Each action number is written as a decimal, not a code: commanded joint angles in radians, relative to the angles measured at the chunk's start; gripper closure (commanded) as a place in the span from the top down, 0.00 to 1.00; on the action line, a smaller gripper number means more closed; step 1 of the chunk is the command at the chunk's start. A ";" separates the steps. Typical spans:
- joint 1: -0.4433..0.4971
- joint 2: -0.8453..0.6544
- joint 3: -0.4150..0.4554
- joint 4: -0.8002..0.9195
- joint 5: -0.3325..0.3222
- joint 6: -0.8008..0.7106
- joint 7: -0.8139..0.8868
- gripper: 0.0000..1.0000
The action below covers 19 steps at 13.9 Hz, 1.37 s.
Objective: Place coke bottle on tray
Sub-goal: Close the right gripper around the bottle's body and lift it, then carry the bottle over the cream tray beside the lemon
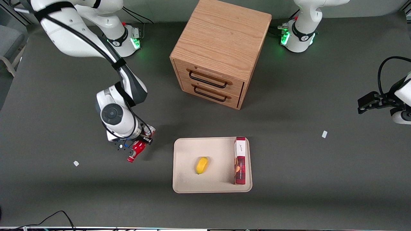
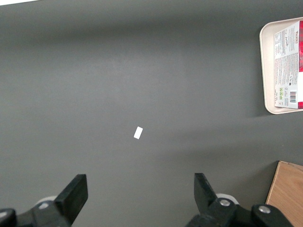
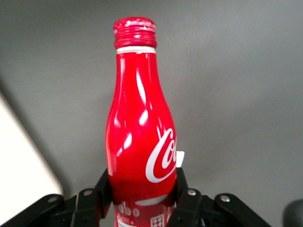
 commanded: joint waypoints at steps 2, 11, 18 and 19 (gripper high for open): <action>0.002 -0.021 0.075 0.244 -0.006 -0.220 -0.071 0.00; 0.034 0.445 0.182 0.648 0.030 -0.084 -0.330 0.00; 0.089 0.577 0.177 0.647 0.020 0.012 -0.334 0.00; 0.091 0.583 0.177 0.644 0.017 0.025 -0.334 0.00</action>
